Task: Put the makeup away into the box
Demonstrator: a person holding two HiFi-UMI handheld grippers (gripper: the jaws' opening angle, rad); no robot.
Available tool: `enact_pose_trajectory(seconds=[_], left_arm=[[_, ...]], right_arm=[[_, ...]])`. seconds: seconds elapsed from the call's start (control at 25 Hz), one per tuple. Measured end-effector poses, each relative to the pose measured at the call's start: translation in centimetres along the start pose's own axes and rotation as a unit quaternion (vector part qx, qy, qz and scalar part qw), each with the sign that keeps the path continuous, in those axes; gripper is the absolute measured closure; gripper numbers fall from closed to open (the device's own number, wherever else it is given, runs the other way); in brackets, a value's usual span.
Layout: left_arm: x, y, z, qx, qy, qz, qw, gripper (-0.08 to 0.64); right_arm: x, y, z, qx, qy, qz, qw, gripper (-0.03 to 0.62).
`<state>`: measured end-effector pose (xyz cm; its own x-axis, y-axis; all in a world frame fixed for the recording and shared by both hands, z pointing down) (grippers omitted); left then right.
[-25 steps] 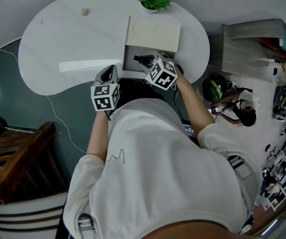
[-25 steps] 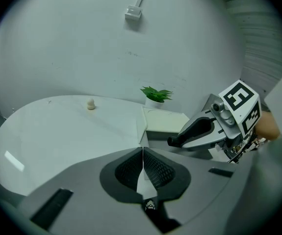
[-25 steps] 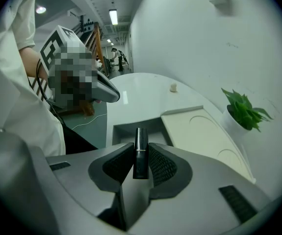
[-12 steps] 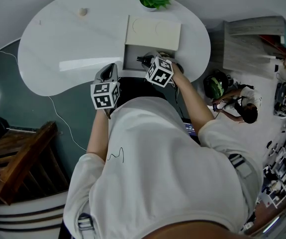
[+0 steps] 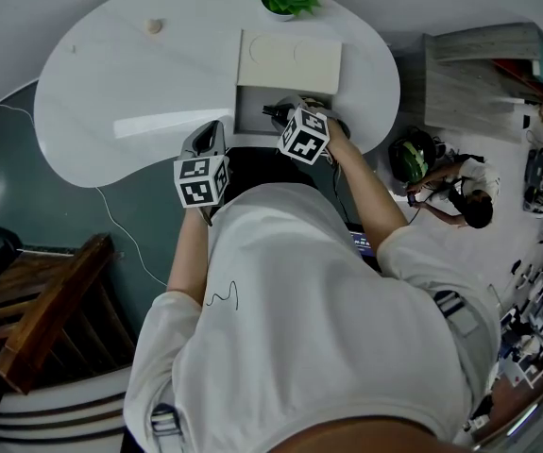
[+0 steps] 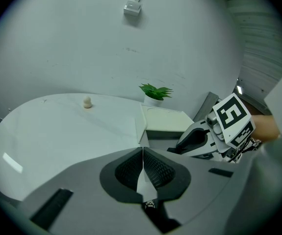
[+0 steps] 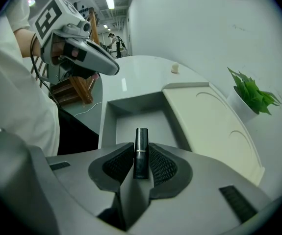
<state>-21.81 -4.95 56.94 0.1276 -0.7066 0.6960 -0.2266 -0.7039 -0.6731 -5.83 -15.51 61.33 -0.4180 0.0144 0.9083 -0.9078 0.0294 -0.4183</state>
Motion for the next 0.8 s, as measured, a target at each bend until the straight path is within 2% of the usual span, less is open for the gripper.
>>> enact_pose_trajectory(seconds=[0.16,0.28,0.4,0.44,0.52,0.56,0.68,0.8], left_arm=[[0.1,-0.1,-0.1,0.002,-0.006,-0.003,1.0,0.54],[0.3,0.1,-0.2,0.007,-0.014,0.0,0.9999,0.54],[0.5,0.5,-0.3,0.015,-0.03,0.003,0.9994,0.54],[0.6,0.7,-0.2,0.02,-0.037,0.004,0.9991,0.54],[0.9,1.3,-0.1,0.031,-0.053,0.008,0.9981,0.54],[1.1,1.6,0.0,0.037,-0.063,0.01,0.9973,0.54],[1.7,2.4,0.4,0.055,-0.094,0.016,0.9939,0.54],[2.2,2.9,0.5,0.071,-0.122,0.016,0.9898,0.54]], right_arm=[[-0.4,0.4,0.2,0.01,-0.012,0.018,1.0,0.471],[-1.1,0.8,0.4,0.03,-0.034,0.034,0.998,0.472],[-2.3,1.2,0.7,0.083,-0.066,0.068,0.992,0.594],[-2.8,1.4,0.7,0.108,-0.074,0.083,0.988,0.594],[-3.7,1.6,0.6,0.17,-0.09,0.114,0.975,0.594],[-4.2,1.6,0.5,0.206,-0.1,0.13,0.965,0.594],[-5.5,1.1,0.3,0.303,-0.146,0.17,0.926,0.595],[-6.6,0.7,-0.2,0.352,-0.2,0.185,0.896,0.595]])
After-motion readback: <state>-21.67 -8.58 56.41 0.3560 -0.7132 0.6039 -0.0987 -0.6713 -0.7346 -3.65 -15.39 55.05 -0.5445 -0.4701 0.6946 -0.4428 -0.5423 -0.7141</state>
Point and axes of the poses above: the fingertips, and each gripper's own axes: x forward along the fingers, z to its right, y out of its top, the point moved 8 cm from there along -x, backward along the fingers
